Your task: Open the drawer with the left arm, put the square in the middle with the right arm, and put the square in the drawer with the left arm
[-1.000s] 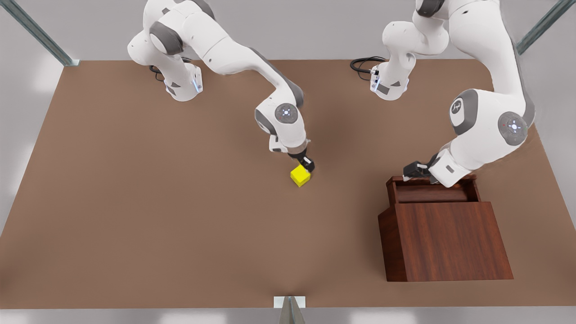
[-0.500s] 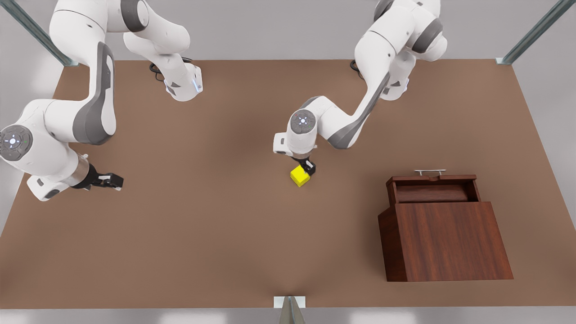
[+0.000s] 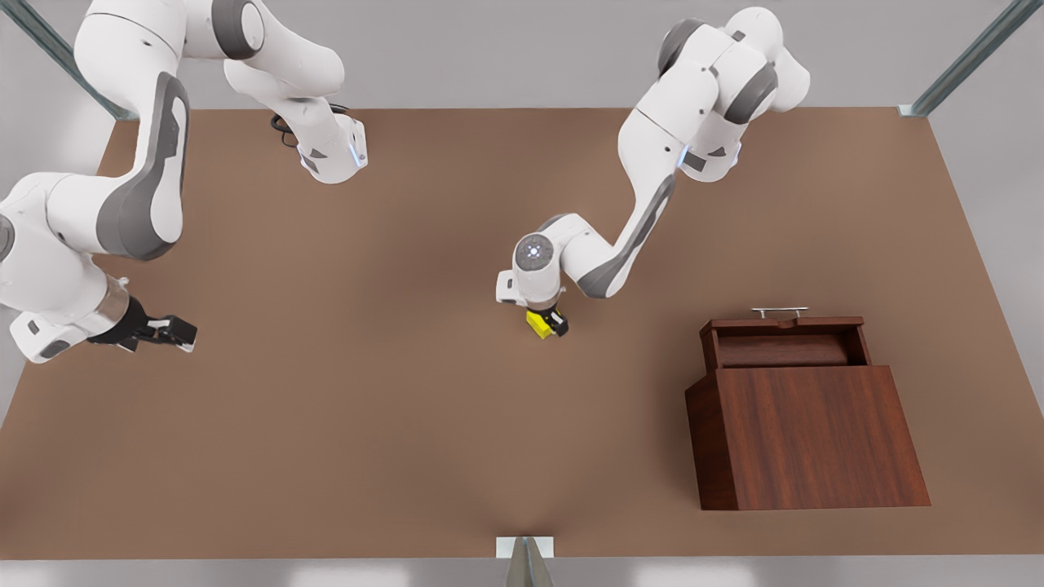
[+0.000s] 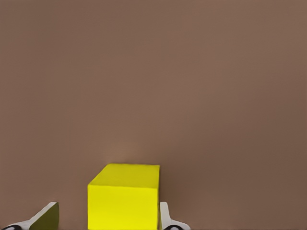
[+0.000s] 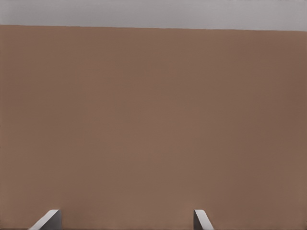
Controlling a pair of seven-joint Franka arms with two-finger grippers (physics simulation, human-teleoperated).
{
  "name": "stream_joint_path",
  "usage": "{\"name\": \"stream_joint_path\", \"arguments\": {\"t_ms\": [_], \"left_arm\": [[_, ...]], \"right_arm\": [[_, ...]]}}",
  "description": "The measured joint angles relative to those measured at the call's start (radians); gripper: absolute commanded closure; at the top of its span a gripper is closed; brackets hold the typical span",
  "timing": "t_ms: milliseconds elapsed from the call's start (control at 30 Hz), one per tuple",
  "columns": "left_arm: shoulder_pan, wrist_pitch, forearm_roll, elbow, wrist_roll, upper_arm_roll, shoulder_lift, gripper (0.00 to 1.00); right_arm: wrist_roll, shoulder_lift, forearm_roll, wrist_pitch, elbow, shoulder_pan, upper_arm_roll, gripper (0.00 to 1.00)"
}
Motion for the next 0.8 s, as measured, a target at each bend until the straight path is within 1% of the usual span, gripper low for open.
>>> {"name": "stream_joint_path", "arguments": {"t_ms": [267,400,433,467,500,533,600,800], "left_arm": [[-0.005,0.044,0.011,0.002,-0.007,0.000,0.045,0.00],[-0.005,0.040,0.013,-0.018,-0.007,0.000,0.046,0.00],[-0.006,0.043,0.013,-0.025,-0.007,0.000,0.046,0.01],[-0.006,0.043,0.013,-0.033,-0.007,0.000,0.044,0.08],[-0.006,0.043,0.013,-0.035,-0.008,0.000,0.045,0.19],[-0.006,0.043,0.013,-0.034,-0.008,-0.001,0.043,0.24],[-0.006,0.044,0.013,-0.034,-0.008,-0.001,0.045,0.30],[-0.006,0.043,0.015,-0.032,-0.009,0.000,0.043,0.30]], "right_arm": [[-0.001,0.005,0.036,0.005,0.026,-0.009,-0.003,0.00],[-0.001,0.004,0.036,0.011,0.034,-0.014,-0.005,0.00],[0.000,0.006,0.036,0.012,0.043,-0.023,-0.004,0.00],[-0.001,0.008,0.036,0.014,0.043,-0.021,-0.003,0.00],[-0.001,0.008,0.036,0.013,0.042,-0.021,-0.003,0.00],[-0.001,0.010,0.038,0.012,0.041,-0.021,-0.002,0.00],[-0.001,0.009,0.053,0.012,0.043,-0.021,-0.002,0.00],[-0.001,0.009,0.058,0.012,0.043,-0.023,-0.003,0.00]]}}
